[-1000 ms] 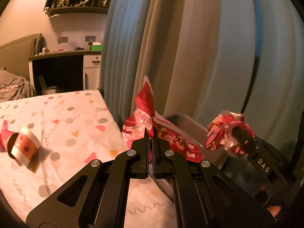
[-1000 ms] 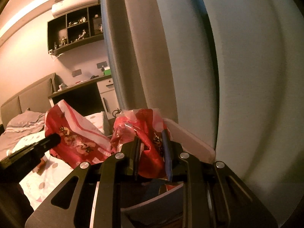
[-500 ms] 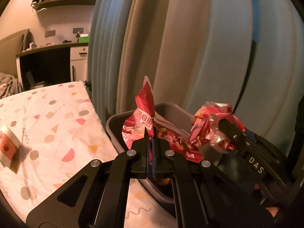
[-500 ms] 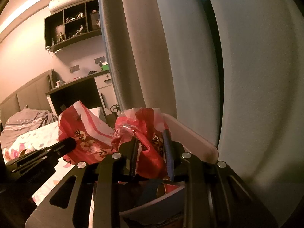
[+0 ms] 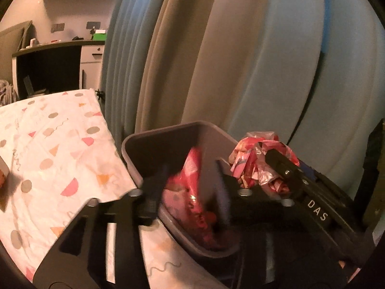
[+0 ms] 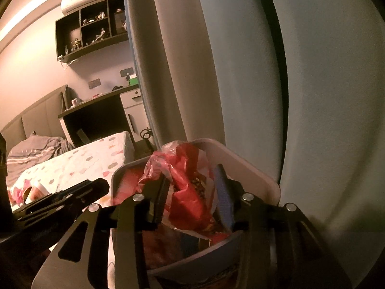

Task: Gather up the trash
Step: 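Carry both wrappers over the grey bin and open both tools to drop them, then move both tools back over the table toward the remaining cups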

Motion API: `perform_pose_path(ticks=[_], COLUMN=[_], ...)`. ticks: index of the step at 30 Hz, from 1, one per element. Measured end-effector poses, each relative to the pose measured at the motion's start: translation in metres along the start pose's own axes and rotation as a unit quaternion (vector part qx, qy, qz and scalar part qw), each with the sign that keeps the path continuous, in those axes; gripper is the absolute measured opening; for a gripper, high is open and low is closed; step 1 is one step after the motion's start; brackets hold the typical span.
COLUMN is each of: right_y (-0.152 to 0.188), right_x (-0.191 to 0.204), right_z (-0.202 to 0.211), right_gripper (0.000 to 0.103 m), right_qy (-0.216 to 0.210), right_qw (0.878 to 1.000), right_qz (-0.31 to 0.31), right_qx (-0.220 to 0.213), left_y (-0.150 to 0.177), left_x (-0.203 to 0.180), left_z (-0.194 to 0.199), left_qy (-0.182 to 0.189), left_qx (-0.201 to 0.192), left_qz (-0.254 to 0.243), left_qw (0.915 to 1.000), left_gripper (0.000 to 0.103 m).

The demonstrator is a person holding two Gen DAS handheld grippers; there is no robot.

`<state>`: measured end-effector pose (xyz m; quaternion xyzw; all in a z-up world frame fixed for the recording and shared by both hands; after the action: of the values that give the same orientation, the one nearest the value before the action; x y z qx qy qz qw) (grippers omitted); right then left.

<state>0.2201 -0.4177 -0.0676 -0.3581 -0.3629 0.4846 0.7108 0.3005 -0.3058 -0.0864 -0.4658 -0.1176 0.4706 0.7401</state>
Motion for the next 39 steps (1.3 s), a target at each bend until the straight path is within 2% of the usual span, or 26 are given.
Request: perform_pose_path(ticks=[2,5,9,12,17,25,32,39], right_y=[0.0,0.0,0.003,0.009,0.029,0.06,0.064,0.045], right_x=[-0.001,-0.001,-0.002,0.0,0.005,-0.002,-0.005,0.012], right_z=[0.0,-0.001,0.0,-0.004,-0.01,-0.003,0.013,0.041], right_gripper=[0.046,0.049,0.055,0.065,0.071,0.076,0.076,0.076], right_qy=[-0.001,-0.001,0.002,0.004,0.03,0.038,0.038,0.021], right_qw=[1.0,1.0,1.0,1.0,0.998,0.995,0.996,0.999], right_qz=[0.0,0.003,0.007,0.011,0.044,0.052,0.048,0.035], right_qx=[0.001,0.002,0.004,0.015,0.041,0.08,0.072,0.027], left_y=[0.0,0.0,0.0,0.001,0.008,0.017,0.026,0.034], left_x=[0.003,0.009,0.02,0.028,0.036,0.046,0.061,0.088], left_z=[0.004,0.012,0.028,0.038,0.052,0.077,0.1,0.13], left_qy=[-0.004,-0.016,-0.043,-0.057,-0.064,-0.075,-0.102,-0.149], left_qx=[-0.004,-0.013,-0.03,-0.034,-0.032,-0.04,-0.05,-0.057], left_qz=[0.005,0.016,0.023,0.029,0.04,0.054,0.068,0.082], left_qw=[1.0,0.9997,0.9984,0.9974,0.9966,0.9949,0.9912,0.9837], left_gripper=[0.06,0.077,0.086,0.087,0.087,0.087,0.087,0.087])
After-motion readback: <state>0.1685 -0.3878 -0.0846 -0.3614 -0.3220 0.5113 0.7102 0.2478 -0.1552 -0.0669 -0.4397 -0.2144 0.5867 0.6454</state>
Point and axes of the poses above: each gripper's, at about its wrist camera, not at the fingertips, and z roughly against the way its jaws point, x to its left, y to its underside, the point moved 6 cm from there along -z, roughly the way its jaws point, and after that the axes turned 3 degrees about x, right-handed, at the moved point
